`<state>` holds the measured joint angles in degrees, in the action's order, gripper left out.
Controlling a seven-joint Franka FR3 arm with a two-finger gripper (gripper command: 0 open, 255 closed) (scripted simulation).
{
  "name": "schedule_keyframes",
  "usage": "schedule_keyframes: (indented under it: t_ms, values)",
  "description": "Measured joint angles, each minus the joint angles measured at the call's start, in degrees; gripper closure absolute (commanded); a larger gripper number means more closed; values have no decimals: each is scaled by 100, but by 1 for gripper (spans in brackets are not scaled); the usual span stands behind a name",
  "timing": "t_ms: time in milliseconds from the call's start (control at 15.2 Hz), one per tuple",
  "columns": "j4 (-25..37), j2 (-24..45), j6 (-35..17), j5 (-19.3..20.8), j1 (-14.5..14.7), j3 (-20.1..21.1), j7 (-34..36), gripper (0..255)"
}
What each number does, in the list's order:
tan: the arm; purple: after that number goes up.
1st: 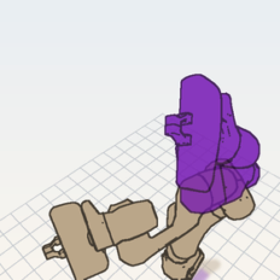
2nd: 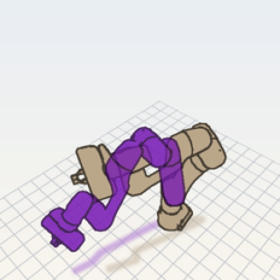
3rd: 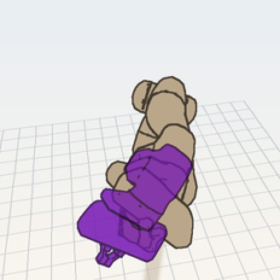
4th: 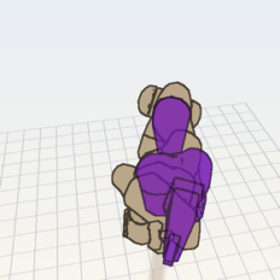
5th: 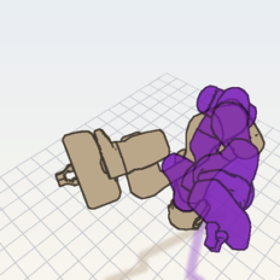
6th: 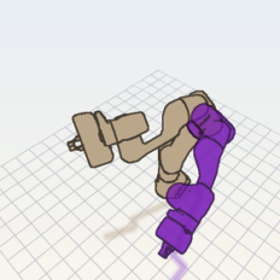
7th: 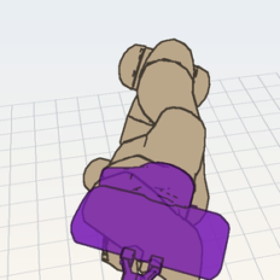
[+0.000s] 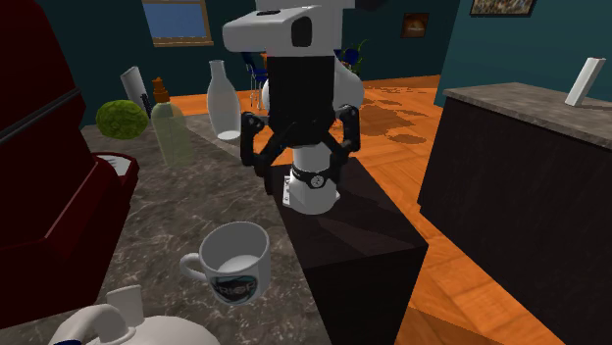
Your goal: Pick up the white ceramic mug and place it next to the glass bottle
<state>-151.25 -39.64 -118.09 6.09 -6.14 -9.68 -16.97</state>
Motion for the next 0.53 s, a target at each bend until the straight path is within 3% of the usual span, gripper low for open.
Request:
schedule_keyframes:
  t_ms: [528]
  values:
    - [-683,749,-1310,517,-391,-497,-381,0]
